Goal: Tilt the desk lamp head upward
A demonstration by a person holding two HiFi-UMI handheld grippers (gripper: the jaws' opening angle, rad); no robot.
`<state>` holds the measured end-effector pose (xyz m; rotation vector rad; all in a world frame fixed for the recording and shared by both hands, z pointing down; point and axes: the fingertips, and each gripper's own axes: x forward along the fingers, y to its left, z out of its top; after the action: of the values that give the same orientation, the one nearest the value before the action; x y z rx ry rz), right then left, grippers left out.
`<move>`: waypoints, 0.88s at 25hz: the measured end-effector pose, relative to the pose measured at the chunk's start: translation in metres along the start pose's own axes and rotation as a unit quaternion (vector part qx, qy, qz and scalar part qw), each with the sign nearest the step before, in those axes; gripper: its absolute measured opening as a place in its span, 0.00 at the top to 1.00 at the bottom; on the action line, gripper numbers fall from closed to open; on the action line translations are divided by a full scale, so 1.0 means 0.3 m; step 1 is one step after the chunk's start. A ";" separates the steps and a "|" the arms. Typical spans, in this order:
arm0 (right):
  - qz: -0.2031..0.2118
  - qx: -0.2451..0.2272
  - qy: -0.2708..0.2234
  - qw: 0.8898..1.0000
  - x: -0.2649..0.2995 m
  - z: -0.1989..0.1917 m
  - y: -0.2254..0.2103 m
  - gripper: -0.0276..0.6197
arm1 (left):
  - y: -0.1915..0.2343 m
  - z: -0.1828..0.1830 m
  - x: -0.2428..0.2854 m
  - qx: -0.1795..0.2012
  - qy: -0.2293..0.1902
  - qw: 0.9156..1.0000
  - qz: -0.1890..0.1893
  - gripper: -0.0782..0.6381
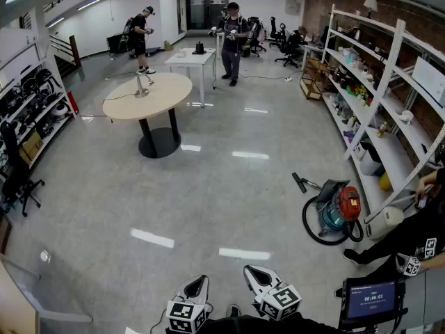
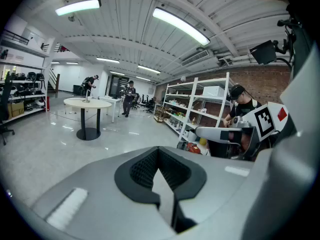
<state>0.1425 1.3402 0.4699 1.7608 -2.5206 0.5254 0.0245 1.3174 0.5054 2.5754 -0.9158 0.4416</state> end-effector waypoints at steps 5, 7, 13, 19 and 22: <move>0.019 0.015 0.015 1.000 0.044 -0.023 0.012 0.96 | 0.046 0.004 -0.037 -0.013 -0.004 1.000 0.028 0.88; 0.028 0.015 0.015 0.999 0.067 -0.021 0.015 0.96 | 0.061 0.013 -0.047 -0.018 -0.007 0.999 0.043 0.88; 0.066 0.012 0.033 0.997 0.171 -0.022 0.037 0.96 | 0.139 0.026 -0.031 -0.034 -0.005 0.997 0.063 0.88; 0.059 0.004 0.044 0.997 0.346 0.011 -0.022 0.96 | 0.284 0.083 0.074 -0.030 -0.009 0.998 0.049 0.88; 0.051 -0.001 0.045 0.998 0.466 0.044 -0.022 0.96 | 0.394 0.137 0.108 -0.028 -0.014 0.999 0.044 0.88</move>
<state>0.1002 1.2074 0.4883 1.5767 -2.5586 0.5929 -0.0217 1.1967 0.5103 2.5038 -1.0399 0.4002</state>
